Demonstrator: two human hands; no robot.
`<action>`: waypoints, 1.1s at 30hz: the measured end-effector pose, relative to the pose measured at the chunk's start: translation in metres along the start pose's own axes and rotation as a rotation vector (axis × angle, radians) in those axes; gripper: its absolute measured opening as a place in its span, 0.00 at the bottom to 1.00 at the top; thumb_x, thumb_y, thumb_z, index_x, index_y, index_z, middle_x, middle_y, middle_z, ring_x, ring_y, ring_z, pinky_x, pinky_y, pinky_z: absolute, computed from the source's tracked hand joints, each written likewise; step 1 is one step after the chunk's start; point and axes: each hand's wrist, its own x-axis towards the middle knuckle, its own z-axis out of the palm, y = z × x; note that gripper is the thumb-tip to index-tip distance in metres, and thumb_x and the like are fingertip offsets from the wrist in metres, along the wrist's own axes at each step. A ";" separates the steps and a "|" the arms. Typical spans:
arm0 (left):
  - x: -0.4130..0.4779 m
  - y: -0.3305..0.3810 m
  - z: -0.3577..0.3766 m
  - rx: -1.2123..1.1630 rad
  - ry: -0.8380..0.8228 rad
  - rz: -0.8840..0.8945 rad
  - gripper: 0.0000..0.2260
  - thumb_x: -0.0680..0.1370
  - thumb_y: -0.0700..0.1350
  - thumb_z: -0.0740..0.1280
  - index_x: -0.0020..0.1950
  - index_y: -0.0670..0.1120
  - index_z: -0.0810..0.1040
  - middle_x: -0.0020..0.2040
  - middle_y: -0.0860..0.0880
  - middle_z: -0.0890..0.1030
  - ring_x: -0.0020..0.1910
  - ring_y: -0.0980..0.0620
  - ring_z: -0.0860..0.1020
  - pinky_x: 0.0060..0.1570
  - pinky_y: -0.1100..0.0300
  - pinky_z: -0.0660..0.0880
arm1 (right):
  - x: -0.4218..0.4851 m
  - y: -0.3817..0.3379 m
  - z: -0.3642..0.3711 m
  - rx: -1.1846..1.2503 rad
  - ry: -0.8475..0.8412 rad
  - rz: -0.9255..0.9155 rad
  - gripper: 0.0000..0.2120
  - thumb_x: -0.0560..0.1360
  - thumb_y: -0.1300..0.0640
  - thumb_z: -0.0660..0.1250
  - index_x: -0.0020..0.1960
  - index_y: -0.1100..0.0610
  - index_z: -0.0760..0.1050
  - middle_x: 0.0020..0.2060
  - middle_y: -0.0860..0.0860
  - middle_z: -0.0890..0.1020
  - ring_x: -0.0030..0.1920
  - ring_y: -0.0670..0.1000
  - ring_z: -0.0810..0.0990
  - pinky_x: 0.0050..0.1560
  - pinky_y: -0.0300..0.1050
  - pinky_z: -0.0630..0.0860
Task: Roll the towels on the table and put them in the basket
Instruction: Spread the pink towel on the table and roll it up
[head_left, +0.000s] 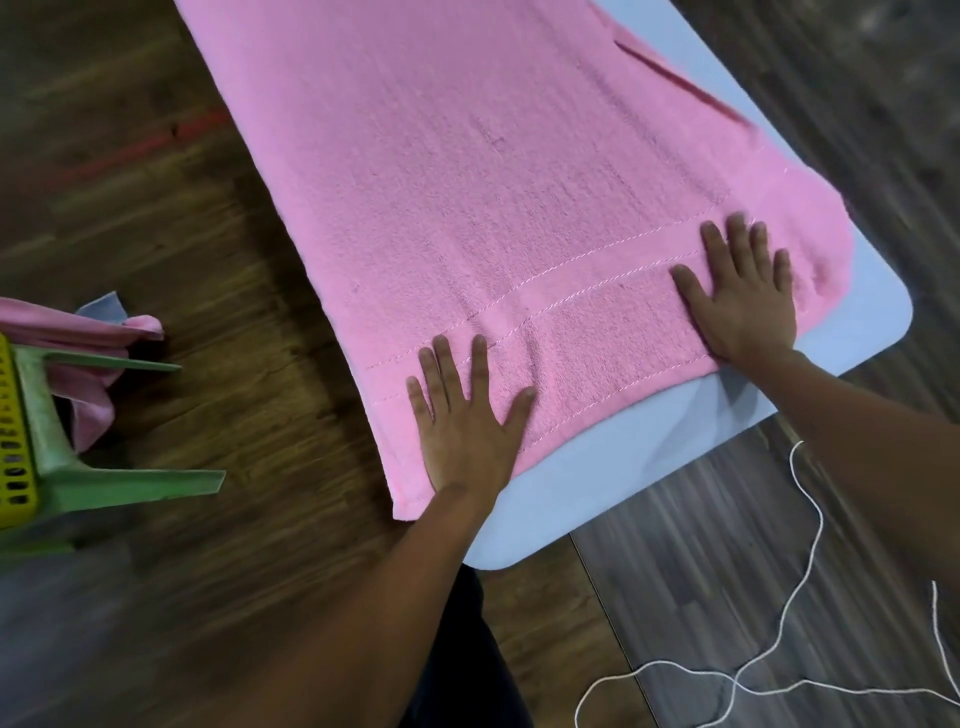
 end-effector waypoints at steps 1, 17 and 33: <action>-0.005 0.002 0.001 -0.001 -0.006 -0.003 0.36 0.77 0.71 0.41 0.79 0.53 0.39 0.79 0.42 0.37 0.77 0.44 0.34 0.75 0.42 0.42 | -0.005 0.003 0.000 -0.003 0.000 -0.002 0.34 0.77 0.29 0.39 0.79 0.43 0.42 0.78 0.46 0.41 0.77 0.48 0.36 0.77 0.56 0.39; -0.008 0.008 -0.017 -0.195 0.009 -0.029 0.31 0.80 0.63 0.55 0.78 0.52 0.52 0.79 0.44 0.53 0.78 0.43 0.49 0.76 0.45 0.46 | -0.005 0.012 -0.009 0.083 -0.092 -0.004 0.36 0.76 0.29 0.46 0.79 0.45 0.48 0.79 0.49 0.44 0.78 0.52 0.40 0.76 0.58 0.38; 0.015 0.395 -0.090 -0.471 -0.193 0.304 0.09 0.78 0.46 0.63 0.57 0.52 0.79 0.52 0.53 0.82 0.51 0.50 0.79 0.53 0.55 0.73 | -0.065 0.232 -0.124 0.901 0.061 0.430 0.16 0.72 0.41 0.67 0.48 0.52 0.84 0.37 0.45 0.85 0.42 0.45 0.83 0.49 0.45 0.79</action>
